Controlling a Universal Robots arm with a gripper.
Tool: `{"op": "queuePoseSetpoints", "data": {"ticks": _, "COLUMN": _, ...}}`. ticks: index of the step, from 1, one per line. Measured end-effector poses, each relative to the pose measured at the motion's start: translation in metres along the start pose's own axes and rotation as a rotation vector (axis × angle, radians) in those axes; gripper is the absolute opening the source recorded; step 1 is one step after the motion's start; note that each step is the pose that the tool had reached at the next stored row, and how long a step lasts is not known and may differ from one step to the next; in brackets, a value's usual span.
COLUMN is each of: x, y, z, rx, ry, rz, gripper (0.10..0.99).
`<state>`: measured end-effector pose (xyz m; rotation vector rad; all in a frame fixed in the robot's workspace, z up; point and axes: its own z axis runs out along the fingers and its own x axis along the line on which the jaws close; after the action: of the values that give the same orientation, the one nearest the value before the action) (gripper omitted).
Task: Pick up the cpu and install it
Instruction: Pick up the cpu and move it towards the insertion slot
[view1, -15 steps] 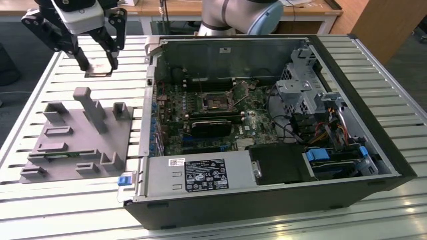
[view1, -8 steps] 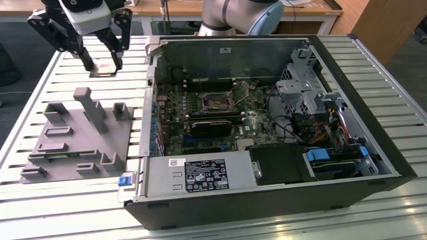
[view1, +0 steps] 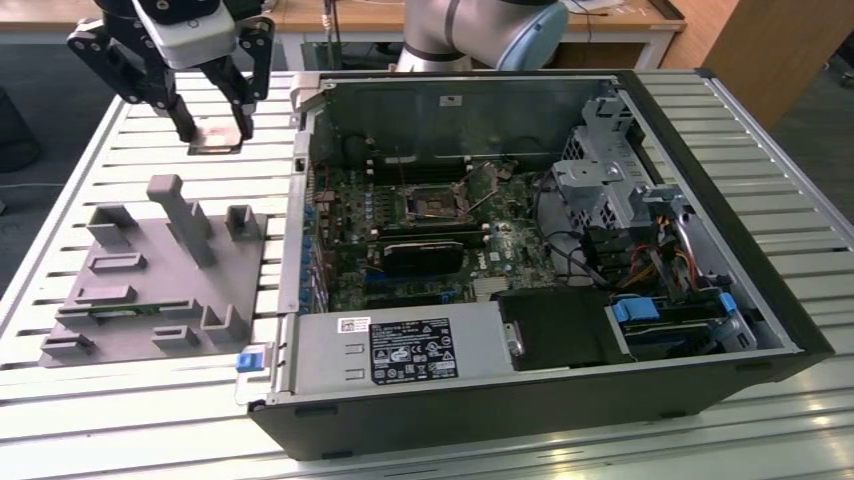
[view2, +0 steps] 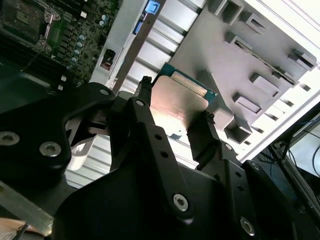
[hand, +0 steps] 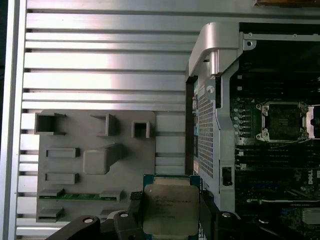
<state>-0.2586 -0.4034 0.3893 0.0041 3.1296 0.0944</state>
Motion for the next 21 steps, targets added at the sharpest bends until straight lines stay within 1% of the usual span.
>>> {"op": "queuePoseSetpoints", "data": {"ticks": 21, "x": -0.0178, "y": 0.0000, "z": 0.0005, "rx": 0.000, "ry": -0.0001, "rz": 0.000, "gripper": 0.537}}
